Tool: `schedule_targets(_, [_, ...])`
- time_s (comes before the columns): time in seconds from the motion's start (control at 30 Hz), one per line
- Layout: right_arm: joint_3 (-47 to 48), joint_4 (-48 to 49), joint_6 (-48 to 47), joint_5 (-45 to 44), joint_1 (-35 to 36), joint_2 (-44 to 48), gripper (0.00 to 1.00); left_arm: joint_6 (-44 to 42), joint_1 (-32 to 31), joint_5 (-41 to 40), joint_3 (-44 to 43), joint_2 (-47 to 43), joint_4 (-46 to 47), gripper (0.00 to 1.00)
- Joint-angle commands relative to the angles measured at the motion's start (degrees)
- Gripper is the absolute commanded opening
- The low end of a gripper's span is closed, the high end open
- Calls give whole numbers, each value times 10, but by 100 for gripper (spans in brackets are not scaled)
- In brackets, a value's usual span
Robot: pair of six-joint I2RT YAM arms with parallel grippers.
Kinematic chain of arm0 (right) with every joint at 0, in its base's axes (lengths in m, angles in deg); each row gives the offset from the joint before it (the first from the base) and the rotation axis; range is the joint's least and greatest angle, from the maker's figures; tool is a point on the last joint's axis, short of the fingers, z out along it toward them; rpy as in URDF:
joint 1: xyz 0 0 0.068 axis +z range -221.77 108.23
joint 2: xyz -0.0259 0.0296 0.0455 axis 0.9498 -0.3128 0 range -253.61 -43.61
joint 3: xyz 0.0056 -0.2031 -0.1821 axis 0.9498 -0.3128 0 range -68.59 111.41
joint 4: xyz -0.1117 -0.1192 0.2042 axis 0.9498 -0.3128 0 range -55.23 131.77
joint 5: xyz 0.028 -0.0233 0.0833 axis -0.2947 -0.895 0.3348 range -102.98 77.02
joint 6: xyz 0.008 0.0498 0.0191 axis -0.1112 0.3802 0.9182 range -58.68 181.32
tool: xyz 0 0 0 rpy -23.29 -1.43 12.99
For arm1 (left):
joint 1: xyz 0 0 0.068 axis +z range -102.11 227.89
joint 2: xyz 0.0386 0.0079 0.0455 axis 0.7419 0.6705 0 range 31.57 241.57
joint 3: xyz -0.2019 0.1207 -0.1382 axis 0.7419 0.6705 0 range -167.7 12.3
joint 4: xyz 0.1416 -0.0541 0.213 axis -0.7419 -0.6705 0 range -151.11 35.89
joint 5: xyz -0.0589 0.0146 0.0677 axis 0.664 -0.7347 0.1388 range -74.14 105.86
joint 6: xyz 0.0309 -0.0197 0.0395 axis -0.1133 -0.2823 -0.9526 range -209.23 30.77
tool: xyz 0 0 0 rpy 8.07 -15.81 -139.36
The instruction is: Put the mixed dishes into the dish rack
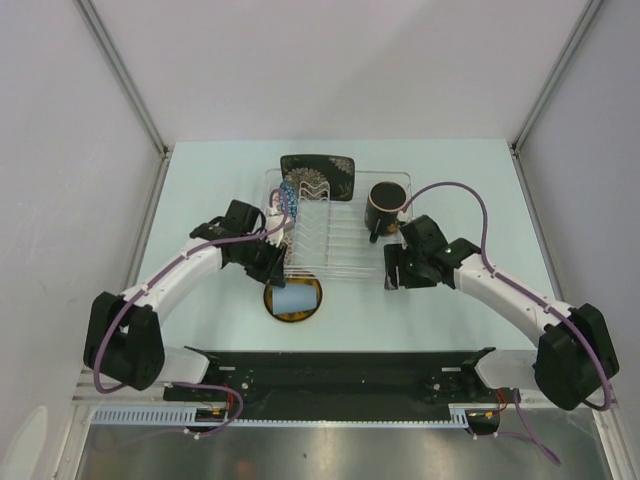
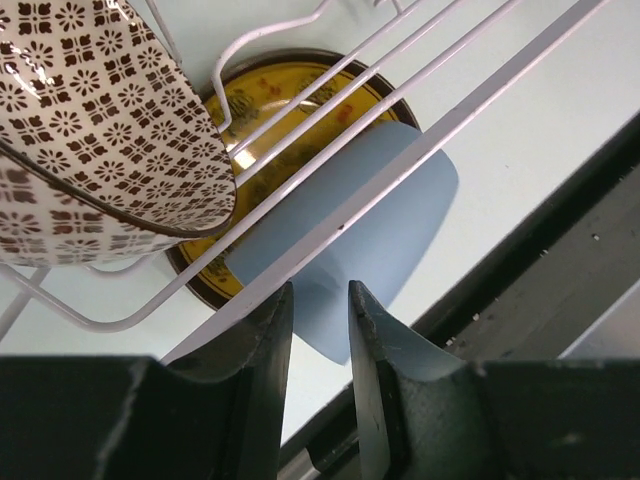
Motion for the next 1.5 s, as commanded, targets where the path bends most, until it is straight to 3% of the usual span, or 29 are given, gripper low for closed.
schedule_targets(0.0, [4,131,-13,-32,-28,-23,70,-16,1,-40,-33,32,69,34])
schedule_targets(0.33, [14,143,-13,-16,-34,-19,73,-33,31,-55,-116,84,50,32])
schedule_targets(0.5, [12,85,-16,-37,-24,22,86,-90,68,16,-96,18,-39,32])
schedule_targets(0.7, [11,55,-17,-53,-15,54,90,-129,82,105,-52,-21,-109,34])
schedule_targets(1.07, [11,28,-14,-80,-10,87,94,-86,82,156,-59,60,-113,34])
schedule_targets(1.13, [11,23,-16,-86,-10,94,100,-65,83,158,-51,62,-92,34])
schedule_targets(1.47, [12,3,-22,-93,-3,107,100,-19,127,178,-15,27,-34,37])
